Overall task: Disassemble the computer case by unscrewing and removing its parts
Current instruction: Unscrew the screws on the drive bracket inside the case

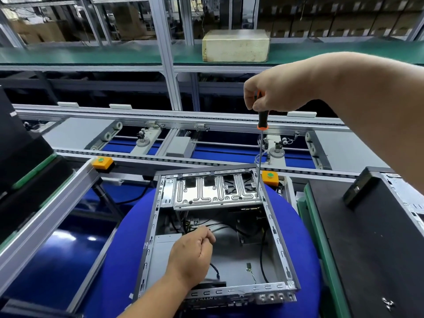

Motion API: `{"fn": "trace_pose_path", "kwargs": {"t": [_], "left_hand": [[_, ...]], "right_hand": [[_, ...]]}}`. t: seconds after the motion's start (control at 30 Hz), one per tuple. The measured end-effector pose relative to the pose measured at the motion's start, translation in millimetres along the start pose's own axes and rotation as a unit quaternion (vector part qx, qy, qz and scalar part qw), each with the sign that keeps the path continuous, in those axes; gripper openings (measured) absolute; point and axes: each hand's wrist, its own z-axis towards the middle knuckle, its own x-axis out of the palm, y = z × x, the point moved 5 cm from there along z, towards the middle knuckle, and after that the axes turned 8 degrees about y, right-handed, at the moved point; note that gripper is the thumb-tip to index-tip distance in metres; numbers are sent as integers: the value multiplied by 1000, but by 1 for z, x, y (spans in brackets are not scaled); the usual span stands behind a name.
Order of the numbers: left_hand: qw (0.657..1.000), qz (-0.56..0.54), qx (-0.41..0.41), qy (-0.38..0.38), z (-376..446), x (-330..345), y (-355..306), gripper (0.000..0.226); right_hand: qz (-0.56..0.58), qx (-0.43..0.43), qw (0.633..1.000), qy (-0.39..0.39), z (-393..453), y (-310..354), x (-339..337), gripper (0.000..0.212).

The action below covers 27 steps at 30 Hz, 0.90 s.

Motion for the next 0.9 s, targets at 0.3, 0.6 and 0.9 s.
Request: {"fn": "trace_pose_path", "kwargs": {"t": [0.3, 0.6, 0.9], "left_hand": [[1000, 6, 10, -3, 1, 1, 1, 24], [1000, 8, 14, -2, 1, 1, 0, 24], [1000, 11, 10, -1, -1, 2, -1, 24]], "right_hand": [[44, 11, 999, 25, -5, -2, -1, 14], [-71, 80, 993, -39, 1, -17, 6, 33], [30, -2, 999, -24, -10, -11, 5, 10]]}}
